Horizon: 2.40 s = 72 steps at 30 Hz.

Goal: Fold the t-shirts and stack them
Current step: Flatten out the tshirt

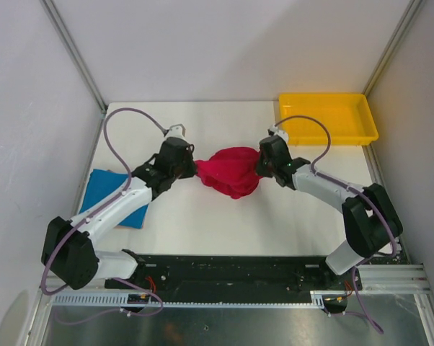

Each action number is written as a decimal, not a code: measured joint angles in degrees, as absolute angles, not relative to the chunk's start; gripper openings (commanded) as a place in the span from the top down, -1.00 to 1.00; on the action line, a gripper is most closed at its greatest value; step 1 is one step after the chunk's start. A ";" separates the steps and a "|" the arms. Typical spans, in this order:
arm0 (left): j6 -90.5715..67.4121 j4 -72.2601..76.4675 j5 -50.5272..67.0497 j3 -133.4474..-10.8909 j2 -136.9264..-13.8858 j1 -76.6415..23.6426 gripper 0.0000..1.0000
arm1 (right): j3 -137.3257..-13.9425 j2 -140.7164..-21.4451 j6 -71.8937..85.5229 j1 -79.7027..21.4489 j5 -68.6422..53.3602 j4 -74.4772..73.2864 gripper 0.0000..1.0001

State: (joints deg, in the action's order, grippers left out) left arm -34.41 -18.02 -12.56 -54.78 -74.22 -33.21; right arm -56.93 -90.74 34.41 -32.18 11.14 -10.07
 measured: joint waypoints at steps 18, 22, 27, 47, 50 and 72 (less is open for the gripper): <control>-22.35 -18.35 0.75 -87.50 -70.57 -23.94 1.00 | -86.13 -69.25 28.49 -24.29 11.51 -27.09 1.00; -22.68 -17.58 9.41 -86.59 -73.69 -24.47 0.86 | -81.28 -67.24 29.45 -16.38 6.81 -30.44 1.00; -23.33 -16.19 16.03 -81.71 -87.57 -26.50 -0.01 | -68.42 -71.94 29.98 -6.98 2.85 -32.80 0.74; -28.77 -19.51 5.69 -51.22 -79.53 -32.32 0.16 | -56.53 -76.20 33.04 -21.12 2.55 -31.31 0.15; -31.05 -20.05 2.59 -46.46 -76.16 -32.93 0.09 | -53.91 -75.59 34.04 -26.50 2.81 -29.85 0.20; -40.14 -18.17 -5.74 -38.68 -73.76 -32.21 -0.14 | -50.46 -90.96 37.50 -43.20 8.34 -24.01 0.53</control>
